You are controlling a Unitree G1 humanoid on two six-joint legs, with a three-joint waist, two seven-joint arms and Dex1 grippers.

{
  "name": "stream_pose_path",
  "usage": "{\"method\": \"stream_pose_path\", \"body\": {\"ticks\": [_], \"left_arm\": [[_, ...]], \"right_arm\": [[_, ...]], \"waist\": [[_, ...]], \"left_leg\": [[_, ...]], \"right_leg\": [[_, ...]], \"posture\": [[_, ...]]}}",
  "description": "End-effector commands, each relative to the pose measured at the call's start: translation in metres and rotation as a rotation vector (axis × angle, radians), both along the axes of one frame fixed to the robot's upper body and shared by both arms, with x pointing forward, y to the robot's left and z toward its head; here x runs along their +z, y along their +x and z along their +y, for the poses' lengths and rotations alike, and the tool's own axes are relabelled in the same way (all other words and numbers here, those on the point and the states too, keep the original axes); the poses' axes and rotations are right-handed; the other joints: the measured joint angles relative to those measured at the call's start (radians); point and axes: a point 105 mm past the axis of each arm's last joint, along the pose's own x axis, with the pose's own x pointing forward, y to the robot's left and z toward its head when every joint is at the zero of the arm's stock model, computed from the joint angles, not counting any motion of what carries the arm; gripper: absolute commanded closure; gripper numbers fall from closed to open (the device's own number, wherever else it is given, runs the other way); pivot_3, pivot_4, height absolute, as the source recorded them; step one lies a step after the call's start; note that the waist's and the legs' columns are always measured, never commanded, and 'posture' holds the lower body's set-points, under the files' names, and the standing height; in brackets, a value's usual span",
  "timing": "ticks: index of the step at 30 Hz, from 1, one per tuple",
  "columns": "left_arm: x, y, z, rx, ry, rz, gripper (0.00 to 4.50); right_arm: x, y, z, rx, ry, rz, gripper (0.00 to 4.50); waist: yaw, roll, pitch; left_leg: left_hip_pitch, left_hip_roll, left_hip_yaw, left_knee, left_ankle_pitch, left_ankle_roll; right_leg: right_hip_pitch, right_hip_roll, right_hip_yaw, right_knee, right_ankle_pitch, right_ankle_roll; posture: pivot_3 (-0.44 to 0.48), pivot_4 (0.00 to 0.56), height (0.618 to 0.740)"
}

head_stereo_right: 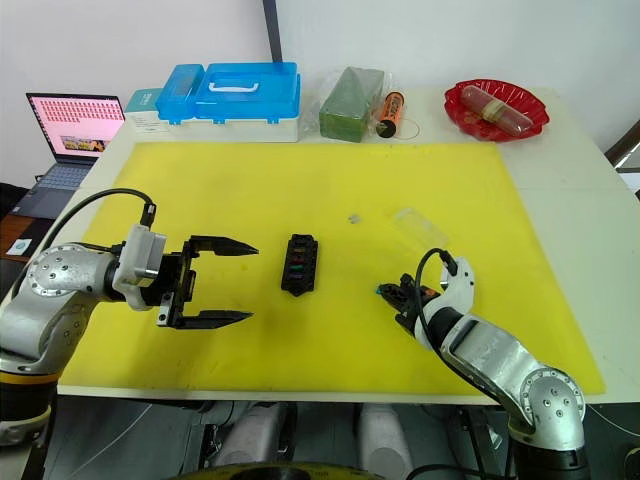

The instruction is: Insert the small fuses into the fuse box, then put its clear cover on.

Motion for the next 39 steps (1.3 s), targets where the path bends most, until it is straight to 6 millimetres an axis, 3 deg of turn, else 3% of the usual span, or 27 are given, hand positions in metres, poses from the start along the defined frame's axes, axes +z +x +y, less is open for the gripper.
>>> {"method": "stream_pose_path", "body": {"ticks": [1,3,6,14,18,21,25,28,33,35,39], "left_arm": [[0.007,-0.006,-0.002,-0.013,-0.011,-0.025,0.00],[0.006,-0.007,-0.003,-0.012,-0.013,-0.024,0.00],[0.006,-0.007,-0.003,-0.011,-0.014,-0.020,0.00],[0.004,-0.008,-0.005,-0.013,-0.018,-0.015,0.00],[0.003,-0.008,-0.006,-0.013,-0.022,-0.016,0.00],[0.002,-0.010,-0.007,-0.022,-0.023,-0.019,0.00],[0.000,-0.012,-0.008,-0.040,-0.017,-0.021,0.00],[-0.001,-0.010,-0.005,-0.045,-0.004,-0.027,0.00],[0.000,-0.009,-0.007,-0.045,-0.002,-0.034,0.00],[-0.003,-0.013,-0.009,-0.050,-0.003,-0.027,0.00],[-0.005,-0.017,-0.011,-0.055,-0.003,-0.022,0.00]], "right_arm": [[0.005,-0.012,0.016,0.048,0.036,-0.012,4.46],[0.005,-0.014,0.016,0.049,0.030,-0.010,4.46],[0.005,-0.019,0.017,0.086,0.008,-0.020,3.82],[0.014,-0.034,0.011,0.285,-0.072,-0.115,1.15],[0.027,-0.035,-0.003,0.569,-0.135,-0.161,0.04],[0.053,-0.022,-0.015,0.851,-0.312,-0.223,0.04],[0.065,0.021,-0.030,1.037,-0.520,-0.362,0.04],[0.068,0.034,-0.027,1.164,-0.498,-0.379,0.66],[0.056,0.033,-0.021,1.395,-0.485,-0.328,2.34],[0.053,0.040,-0.015,1.405,-0.482,-0.324,2.34],[0.051,0.049,-0.010,1.398,-0.470,-0.310,3.26]], "waist": [[0.000,0.000,0.000],[0.000,0.000,0.000],[0.001,0.000,0.000],[0.004,0.000,0.001],[0.005,-0.002,0.002],[0.000,0.000,0.006],[0.002,0.001,0.010],[0.003,0.001,0.011],[0.003,0.001,0.012],[0.002,0.001,0.012],[0.001,0.001,0.013]], "left_leg": [[0.000,0.000,0.000,0.000,0.000,0.000],[0.000,0.000,-0.001,0.000,0.000,0.000],[0.000,0.000,-0.001,0.001,0.000,0.000],[0.000,-0.001,0.000,0.001,0.000,0.000],[0.000,-0.001,0.000,0.002,0.000,0.000],[0.000,0.000,0.002,0.003,0.000,0.000],[0.000,0.000,0.005,0.002,-0.001,0.001],[-0.002,0.000,0.003,0.000,-0.001,0.001],[-0.006,-0.001,0.004,0.001,-0.001,0.001],[-0.006,-0.002,0.004,0.002,-0.001,0.001],[-0.006,-0.002,0.005,0.003,-0.001,0.001]], "right_leg": [[0.000,0.000,0.000,0.000,0.000,0.000],[0.000,-0.001,0.000,0.000,0.000,0.000],[0.000,-0.001,0.001,0.000,0.000,0.000],[0.000,-0.001,0.001,0.000,0.000,0.000],[0.001,-0.001,0.000,-0.001,0.000,0.000],[0.001,-0.002,0.001,-0.001,0.000,-0.001],[-0.001,0.001,-0.003,-0.001,0.000,-0.002],[-0.003,0.003,-0.005,-0.001,-0.001,-0.003],[-0.006,0.000,-0.005,-0.001,0.002,0.002],[-0.006,-0.001,-0.004,-0.001,0.002,0.002],[-0.006,-0.001,-0.003,0.001,0.002,0.002]], "posture": [[0.000,0.150,0.740],[0.000,0.150,0.740],[0.000,0.150,0.740],[0.000,0.150,0.740],[0.000,0.150,0.740],[0.000,0.150,0.740],[0.000,0.150,0.740],[0.000,0.150,0.740],[0.000,0.150,0.740],[0.000,0.150,0.740],[0.000,0.150,0.740]]}}
